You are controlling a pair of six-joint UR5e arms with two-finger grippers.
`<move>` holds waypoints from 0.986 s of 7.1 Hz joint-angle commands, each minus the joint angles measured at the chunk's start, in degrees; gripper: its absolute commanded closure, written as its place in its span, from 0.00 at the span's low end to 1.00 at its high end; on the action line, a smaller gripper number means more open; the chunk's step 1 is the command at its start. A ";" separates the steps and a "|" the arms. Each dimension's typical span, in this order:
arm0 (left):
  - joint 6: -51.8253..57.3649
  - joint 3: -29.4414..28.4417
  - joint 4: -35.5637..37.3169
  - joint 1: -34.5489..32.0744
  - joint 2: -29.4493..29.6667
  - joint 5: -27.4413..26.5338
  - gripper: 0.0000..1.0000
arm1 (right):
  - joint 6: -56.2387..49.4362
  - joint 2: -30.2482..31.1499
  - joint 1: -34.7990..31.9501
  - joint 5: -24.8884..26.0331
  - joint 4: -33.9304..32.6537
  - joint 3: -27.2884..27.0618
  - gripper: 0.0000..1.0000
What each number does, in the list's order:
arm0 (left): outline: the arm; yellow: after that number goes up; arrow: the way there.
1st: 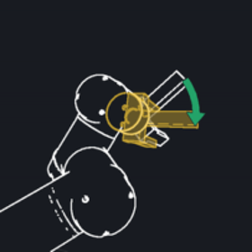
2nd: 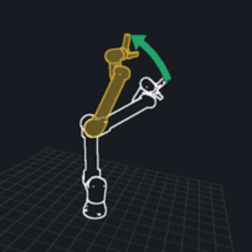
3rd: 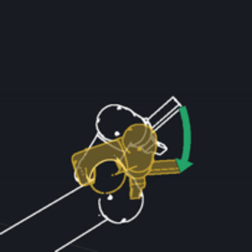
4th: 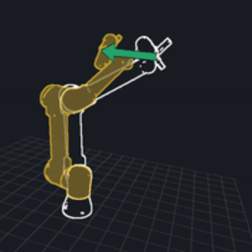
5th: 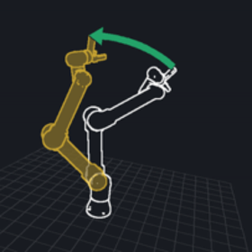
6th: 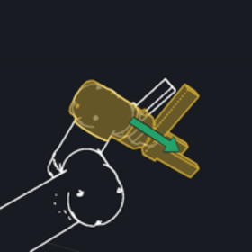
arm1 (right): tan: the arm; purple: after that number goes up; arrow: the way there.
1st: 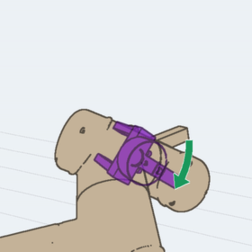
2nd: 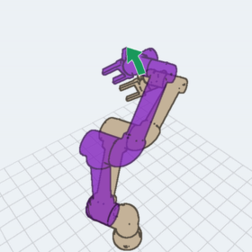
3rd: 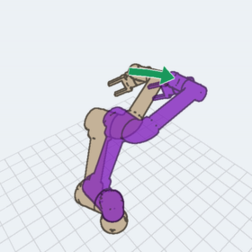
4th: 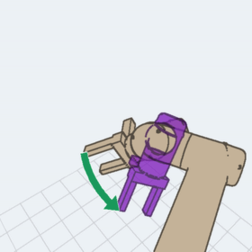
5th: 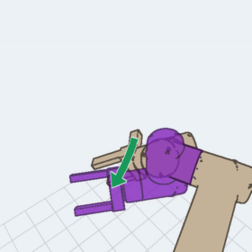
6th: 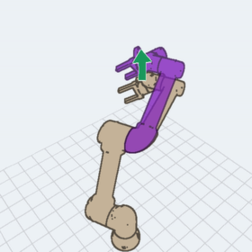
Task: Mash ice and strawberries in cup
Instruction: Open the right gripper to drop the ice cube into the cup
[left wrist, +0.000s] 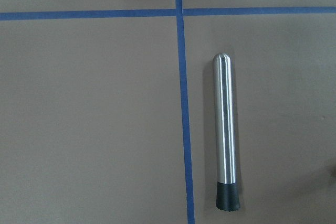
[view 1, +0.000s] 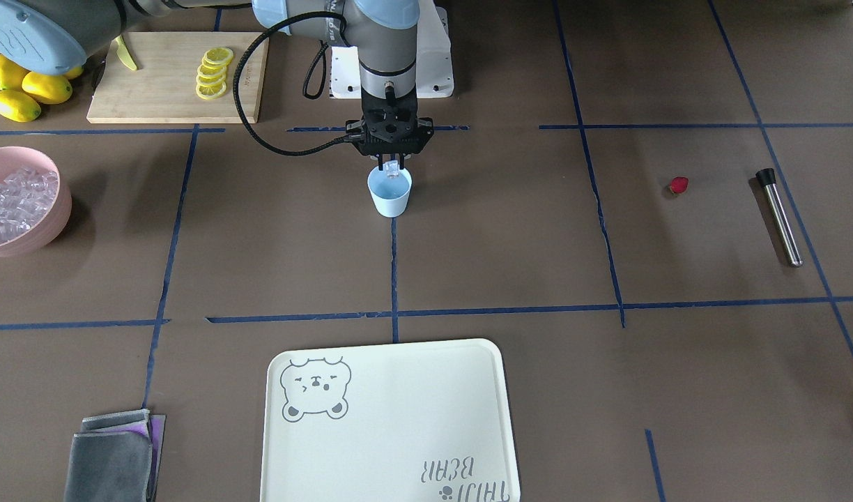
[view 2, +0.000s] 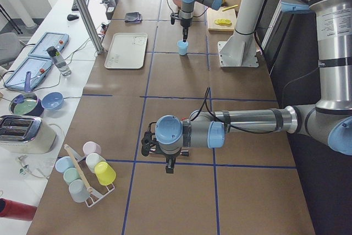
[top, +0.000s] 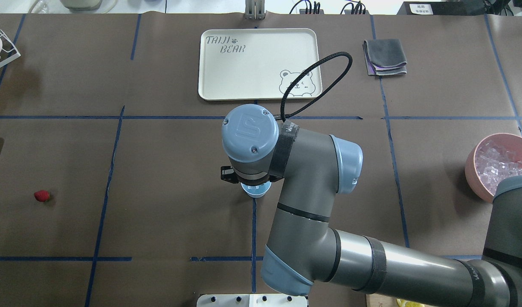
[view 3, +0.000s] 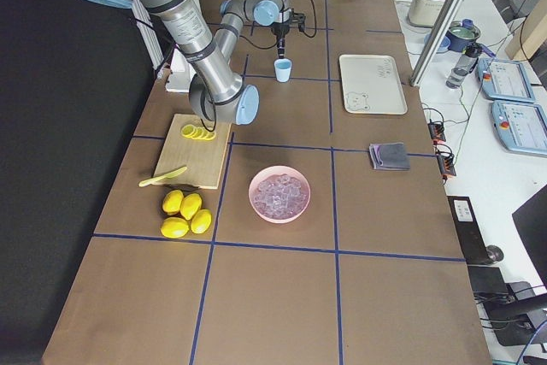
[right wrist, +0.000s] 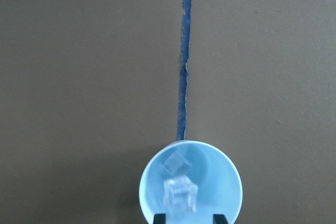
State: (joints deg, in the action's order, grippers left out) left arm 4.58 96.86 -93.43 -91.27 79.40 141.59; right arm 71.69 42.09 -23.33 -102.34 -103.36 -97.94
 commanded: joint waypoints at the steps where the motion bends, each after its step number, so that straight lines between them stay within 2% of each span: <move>1: -0.01 0.08 0.00 0.04 0.05 0.00 0.00 | 0.29 0.01 0.13 0.21 0.00 0.03 0.02; 3: -0.01 0.08 -0.09 0.04 0.22 0.00 0.00 | -0.15 0.27 -1.18 1.69 -0.26 -2.15 0.01; 4: -0.10 0.08 -0.09 0.04 0.49 0.00 0.00 | -0.85 2.27 -3.80 1.44 -1.48 -5.91 0.01; 6: -0.19 0.43 -0.09 -0.04 0.49 0.00 0.00 | -7.85 14.36 -9.77 0.48 -2.28 -20.82 0.01; 7: -0.27 0.43 -0.09 0.04 0.58 0.00 0.00 | -12.24 18.86 -14.68 -4.66 -2.11 -24.02 0.01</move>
State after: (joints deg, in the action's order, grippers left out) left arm 4.41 97.20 -93.51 -91.26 79.90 141.59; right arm 64.49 54.77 -32.76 -102.80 -105.47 -116.17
